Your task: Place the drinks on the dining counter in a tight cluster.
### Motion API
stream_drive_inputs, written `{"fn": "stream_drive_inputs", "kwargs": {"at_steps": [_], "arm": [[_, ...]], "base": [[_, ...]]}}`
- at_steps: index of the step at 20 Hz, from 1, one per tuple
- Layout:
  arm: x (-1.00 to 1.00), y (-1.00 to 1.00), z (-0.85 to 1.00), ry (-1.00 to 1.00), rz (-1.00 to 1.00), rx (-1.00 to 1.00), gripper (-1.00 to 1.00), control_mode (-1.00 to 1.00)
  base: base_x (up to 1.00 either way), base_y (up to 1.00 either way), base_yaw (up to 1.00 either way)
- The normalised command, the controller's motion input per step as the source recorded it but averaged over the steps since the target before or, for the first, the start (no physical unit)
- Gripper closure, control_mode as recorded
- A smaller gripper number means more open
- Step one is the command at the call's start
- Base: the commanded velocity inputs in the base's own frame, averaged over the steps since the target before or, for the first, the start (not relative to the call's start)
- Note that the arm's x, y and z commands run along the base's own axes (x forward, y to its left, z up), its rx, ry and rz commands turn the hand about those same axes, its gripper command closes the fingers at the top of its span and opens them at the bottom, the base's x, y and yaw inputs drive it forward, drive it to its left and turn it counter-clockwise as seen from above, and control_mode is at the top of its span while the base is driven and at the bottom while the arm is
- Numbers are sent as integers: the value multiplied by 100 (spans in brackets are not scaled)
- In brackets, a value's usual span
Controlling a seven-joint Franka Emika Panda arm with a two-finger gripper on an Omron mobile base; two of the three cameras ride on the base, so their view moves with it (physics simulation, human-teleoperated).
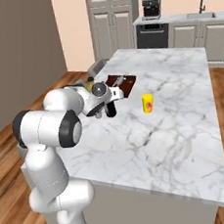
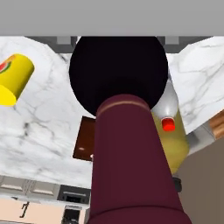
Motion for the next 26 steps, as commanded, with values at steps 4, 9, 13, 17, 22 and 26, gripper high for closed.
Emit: {"fn": "stream_drive_inputs", "kwargs": {"at_steps": [4, 9, 13, 17, 22, 26], "arm": [[39, 0, 2, 5, 5, 0, 100, -100], [23, 0, 0, 8, 4, 0, 100, -100], [25, 2, 0, 4, 0, 2, 100, -100], [40, 6, 3, 0, 0, 3, 100, -100], [32, 8, 0, 0, 0, 5, 100, -100], [33, 6, -11, 1, 0, 0, 100, -100]], "base": [[0, 0, 0], [0, 0, 0], [0, 0, 0], [0, 0, 0], [0, 0, 0], [0, 0, 0]]}}
